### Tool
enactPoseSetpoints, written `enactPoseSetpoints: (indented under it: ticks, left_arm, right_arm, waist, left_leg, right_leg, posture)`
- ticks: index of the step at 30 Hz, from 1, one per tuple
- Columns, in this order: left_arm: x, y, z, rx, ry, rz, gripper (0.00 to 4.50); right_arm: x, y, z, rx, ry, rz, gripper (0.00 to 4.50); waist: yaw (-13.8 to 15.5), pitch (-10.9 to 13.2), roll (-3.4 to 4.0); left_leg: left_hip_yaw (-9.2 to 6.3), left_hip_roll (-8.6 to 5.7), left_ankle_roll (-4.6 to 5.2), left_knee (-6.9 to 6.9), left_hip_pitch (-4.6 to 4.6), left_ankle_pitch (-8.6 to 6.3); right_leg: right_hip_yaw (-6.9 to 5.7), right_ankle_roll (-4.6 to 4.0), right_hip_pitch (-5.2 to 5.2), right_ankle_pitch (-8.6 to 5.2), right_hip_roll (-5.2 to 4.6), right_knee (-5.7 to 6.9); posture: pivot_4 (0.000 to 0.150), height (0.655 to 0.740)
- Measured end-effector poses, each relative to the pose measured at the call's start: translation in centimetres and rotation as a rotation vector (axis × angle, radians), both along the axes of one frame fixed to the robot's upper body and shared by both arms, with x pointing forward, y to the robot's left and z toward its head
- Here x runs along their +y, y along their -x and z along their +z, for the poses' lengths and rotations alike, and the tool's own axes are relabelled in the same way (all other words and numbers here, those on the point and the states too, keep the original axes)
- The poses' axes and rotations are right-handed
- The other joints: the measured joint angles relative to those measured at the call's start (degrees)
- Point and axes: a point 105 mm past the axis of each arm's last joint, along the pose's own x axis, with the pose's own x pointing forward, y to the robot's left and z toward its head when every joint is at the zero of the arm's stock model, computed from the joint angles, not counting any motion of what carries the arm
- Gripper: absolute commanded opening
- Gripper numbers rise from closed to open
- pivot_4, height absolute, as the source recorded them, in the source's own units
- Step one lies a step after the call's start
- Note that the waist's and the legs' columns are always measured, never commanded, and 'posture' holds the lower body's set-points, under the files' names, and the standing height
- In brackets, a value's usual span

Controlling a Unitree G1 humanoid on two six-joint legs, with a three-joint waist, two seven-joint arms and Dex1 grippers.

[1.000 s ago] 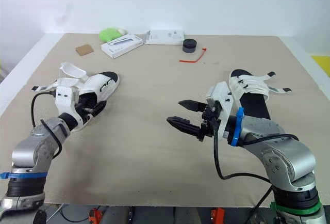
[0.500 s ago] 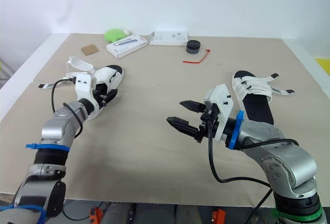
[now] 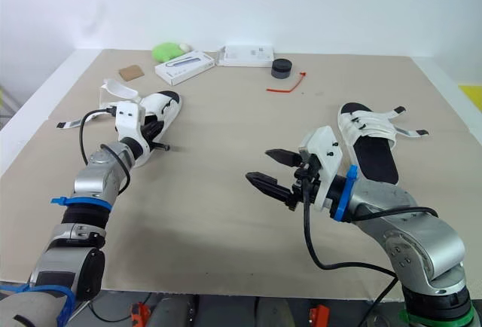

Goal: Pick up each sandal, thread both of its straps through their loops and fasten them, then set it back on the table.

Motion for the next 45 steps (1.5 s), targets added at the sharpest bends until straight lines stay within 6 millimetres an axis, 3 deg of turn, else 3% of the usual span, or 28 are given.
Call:
enactPoseSetpoints:
  ticks: [2, 7, 13, 17, 20, 22, 27, 34, 45]
  left_arm:
    - [-0.8, 0.7, 0.0, -0.019, 0.002, -0.071, 0.02]
    - [-4.6, 5.1, -0.3, -0.081, -0.112, -0.476, 0.02]
    - [-4.8, 11.3, -1.5, -0.079, -0.232, -0.887, 0.02]
    - [-4.8, 13.7, -1.9, -0.074, -0.263, -1.043, 0.0]
    - [-5.2, 15.1, -2.1, -0.063, -0.255, -1.129, 0.0]
    - [-5.6, 15.5, -2.3, -0.058, -0.25, -1.158, 0.0]
    - [-6.5, 15.8, -2.5, -0.077, -0.232, -1.193, 0.0]
    - [-6.9, 15.2, -2.7, -0.111, -0.247, -1.239, 0.0]
    - [-7.3, 14.3, -2.9, -0.133, -0.275, -1.288, 0.0]
  right_arm:
    - [-0.3, 0.1, 0.3, -0.004, -0.003, -0.003, 3.7]
    - [-2.3, -0.1, 0.0, 0.053, 0.031, 0.009, 3.7]
    - [-4.5, -0.8, -1.2, 0.14, 0.098, 0.03, 3.7]
    - [-4.6, -1.0, -1.3, 0.153, 0.1, 0.065, 2.49]
    - [-4.3, -0.9, -1.8, 0.183, 0.109, 0.128, 1.0]
    - [-3.8, -0.9, -1.9, 0.19, 0.113, 0.169, 0.04]
    - [-2.5, -1.2, -2.7, 0.202, 0.169, 0.242, 0.04]
    - [-1.9, -3.5, -7.1, 0.25, 0.34, 0.234, 0.04]
    - [0.6, -4.0, -7.2, 0.226, 0.357, 0.366, 0.04]
  waist:
    - [0.04, 0.0, 0.0]
    - [0.08, 0.0, 0.0]
    - [-0.74, 0.0, 0.02]
    - [-0.67, 0.01, 0.02]
    - [-0.6, 0.01, 0.02]
    - [-0.55, 0.01, 0.02]
    - [-0.54, 0.0, 0.03]
    - [-0.17, -0.11, 0.22]
    - [-0.21, -0.16, 0.31]
  left_leg:
    - [0.0, -0.05, -0.01, -0.04, -0.09, 0.0]
    - [0.01, -0.11, -0.12, -0.1, -0.33, -0.08]
    - [0.04, 0.03, -0.09, -0.4, -0.36, -0.09]
    - [0.04, 0.08, -0.07, -0.42, -0.38, -0.08]
    - [0.04, 0.07, -0.07, -0.36, -0.41, -0.07]
    - [0.03, 0.08, -0.06, -0.34, -0.42, -0.06]
    - [0.03, 0.07, -0.04, -0.31, -0.41, -0.04]
    - [0.03, 0.02, -0.01, -0.15, -0.41, 0.07]
    - [0.03, 0.02, 0.08, -0.1, -0.41, 0.49]
  right_leg:
    - [0.0, 0.01, -0.06, 0.0, -0.06, -0.04]
    - [0.03, -0.19, -0.25, 0.2, -0.1, -0.09]
    - [0.03, -0.39, -0.54, 0.07, 0.01, -0.07]
    - [0.02, -0.16, -0.58, -0.14, 0.05, -0.05]
    - [0.03, -0.15, -0.57, -0.16, 0.04, -0.06]
    - [0.03, -0.15, -0.57, -0.16, 0.05, -0.06]
    - [0.02, -0.14, -0.57, -0.14, 0.05, -0.06]
    - [0.03, -0.12, -0.48, -0.01, 0.03, -0.05]
    - [0.03, -0.1, -0.41, 0.31, 0.02, -0.05]
  posture:
    - [0.15, 0.74]
    - [0.15, 0.74]
    - [0.15, 0.74]
    - [0.15, 0.74]
    - [0.15, 0.74]
    - [0.15, 0.74]
    - [0.15, 0.74]
    - [0.15, 0.74]
    - [0.15, 0.74]
